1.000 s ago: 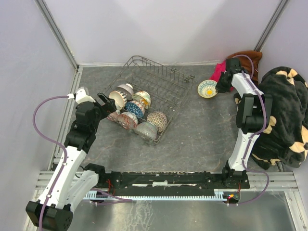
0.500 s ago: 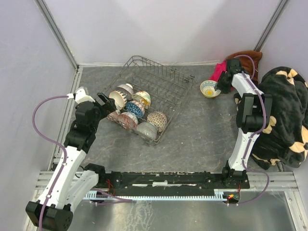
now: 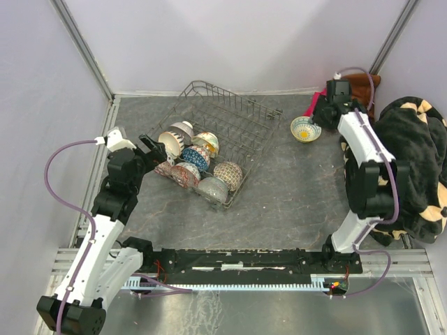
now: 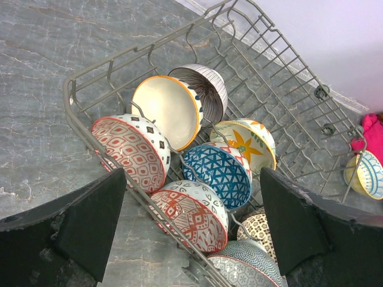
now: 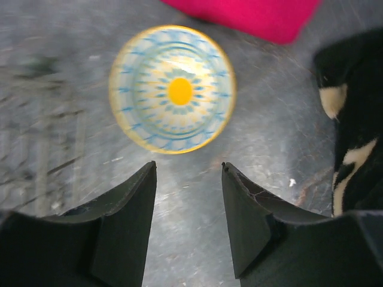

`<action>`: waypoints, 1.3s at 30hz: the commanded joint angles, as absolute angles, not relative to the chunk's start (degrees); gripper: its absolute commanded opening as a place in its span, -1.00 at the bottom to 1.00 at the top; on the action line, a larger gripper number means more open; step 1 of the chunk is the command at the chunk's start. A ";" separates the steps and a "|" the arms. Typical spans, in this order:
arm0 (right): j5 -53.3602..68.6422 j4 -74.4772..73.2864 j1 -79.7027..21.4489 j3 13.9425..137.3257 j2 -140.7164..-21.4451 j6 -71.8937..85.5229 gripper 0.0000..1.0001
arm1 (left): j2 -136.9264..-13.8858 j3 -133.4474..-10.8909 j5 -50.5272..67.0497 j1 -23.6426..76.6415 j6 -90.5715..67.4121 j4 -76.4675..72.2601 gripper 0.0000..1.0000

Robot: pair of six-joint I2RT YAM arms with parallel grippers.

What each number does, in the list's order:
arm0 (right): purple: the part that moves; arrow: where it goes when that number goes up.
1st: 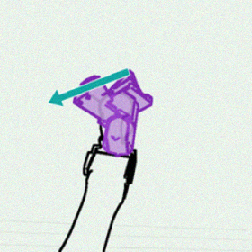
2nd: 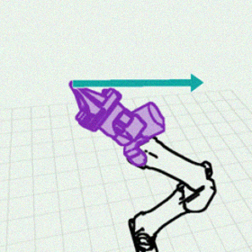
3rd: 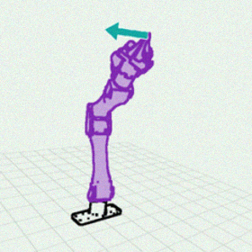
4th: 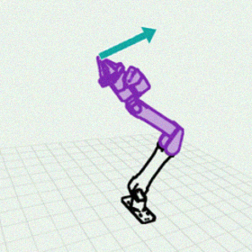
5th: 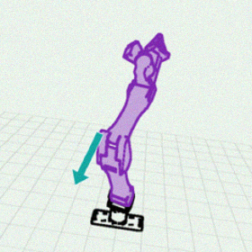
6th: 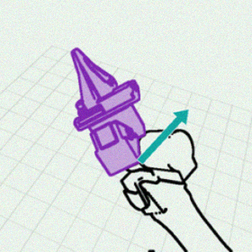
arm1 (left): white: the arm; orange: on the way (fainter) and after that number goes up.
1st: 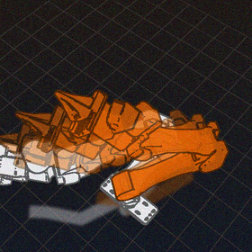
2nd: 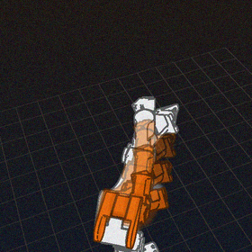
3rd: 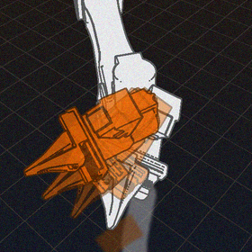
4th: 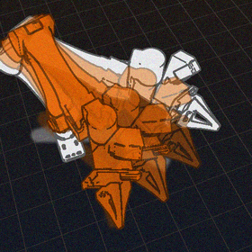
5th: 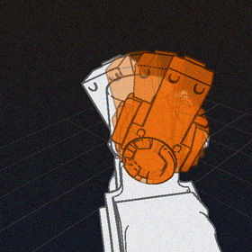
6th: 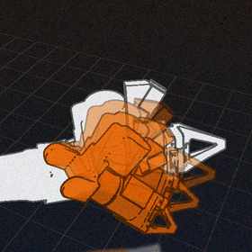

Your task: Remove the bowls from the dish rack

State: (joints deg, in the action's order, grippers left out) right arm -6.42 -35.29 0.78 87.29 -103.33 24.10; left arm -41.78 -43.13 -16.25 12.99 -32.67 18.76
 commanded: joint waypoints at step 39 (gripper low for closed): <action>-31.32 -28.23 -55.49 112.76 -122.03 -12.05 -0.05 | -39.64 -47.20 -22.41 13.20 -37.98 26.99 0.99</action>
